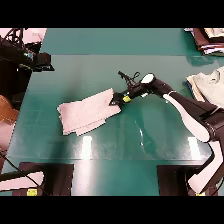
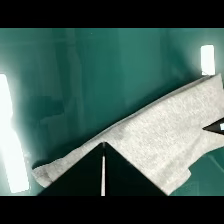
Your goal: Fold the shirts.
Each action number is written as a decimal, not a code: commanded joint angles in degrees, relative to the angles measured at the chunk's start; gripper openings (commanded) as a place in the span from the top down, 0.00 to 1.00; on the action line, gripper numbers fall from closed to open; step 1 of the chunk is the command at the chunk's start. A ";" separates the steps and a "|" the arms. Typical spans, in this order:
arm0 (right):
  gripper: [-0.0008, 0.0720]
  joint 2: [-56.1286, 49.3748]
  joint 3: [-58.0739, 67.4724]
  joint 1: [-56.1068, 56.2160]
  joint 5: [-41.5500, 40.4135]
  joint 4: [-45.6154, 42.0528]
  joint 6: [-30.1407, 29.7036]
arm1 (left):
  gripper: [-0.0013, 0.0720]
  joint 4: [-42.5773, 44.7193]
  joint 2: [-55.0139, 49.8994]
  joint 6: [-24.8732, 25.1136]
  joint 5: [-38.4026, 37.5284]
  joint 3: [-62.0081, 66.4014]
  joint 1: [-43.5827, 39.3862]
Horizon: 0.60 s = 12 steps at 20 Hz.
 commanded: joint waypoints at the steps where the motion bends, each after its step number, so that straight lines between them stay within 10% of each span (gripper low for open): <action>1: 0.97 -0.11 5.44 -3.23 1.51 0.37 -0.87 | 0.95 -0.17 0.04 -0.02 -0.44 0.04 -2.95; 12: 0.97 0.00 27.91 -42.32 13.20 0.35 6.93 | 0.95 -0.22 0.04 -0.04 9.18 0.04 -19.93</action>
